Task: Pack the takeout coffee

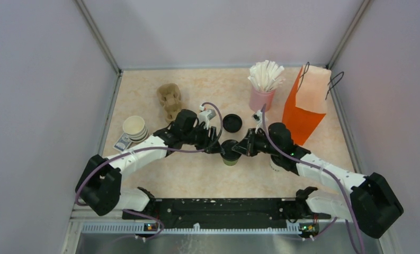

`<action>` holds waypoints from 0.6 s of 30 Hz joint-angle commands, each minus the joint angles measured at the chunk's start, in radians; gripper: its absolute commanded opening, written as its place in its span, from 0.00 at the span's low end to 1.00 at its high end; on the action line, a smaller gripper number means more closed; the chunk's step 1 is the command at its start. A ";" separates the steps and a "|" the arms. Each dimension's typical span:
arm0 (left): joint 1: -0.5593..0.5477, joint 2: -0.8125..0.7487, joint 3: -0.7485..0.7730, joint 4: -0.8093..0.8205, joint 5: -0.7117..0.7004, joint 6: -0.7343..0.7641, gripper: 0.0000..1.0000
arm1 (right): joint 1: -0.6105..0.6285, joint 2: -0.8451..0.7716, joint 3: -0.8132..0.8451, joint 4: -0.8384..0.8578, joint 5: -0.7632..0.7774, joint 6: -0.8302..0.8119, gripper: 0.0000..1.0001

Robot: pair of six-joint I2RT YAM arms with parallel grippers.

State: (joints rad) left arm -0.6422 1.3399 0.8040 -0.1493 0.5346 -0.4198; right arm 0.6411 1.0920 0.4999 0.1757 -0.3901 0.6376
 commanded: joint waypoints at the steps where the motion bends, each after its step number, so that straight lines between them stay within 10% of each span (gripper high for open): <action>1: 0.003 0.020 0.017 0.029 -0.003 0.015 0.54 | -0.049 0.002 -0.067 0.111 -0.067 0.023 0.04; 18: 0.002 0.047 -0.003 0.022 -0.030 0.017 0.53 | -0.070 0.039 -0.245 0.170 0.012 0.063 0.04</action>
State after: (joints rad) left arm -0.6422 1.3621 0.8040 -0.1196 0.5415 -0.4210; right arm 0.5850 1.0889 0.3405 0.4557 -0.4469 0.7120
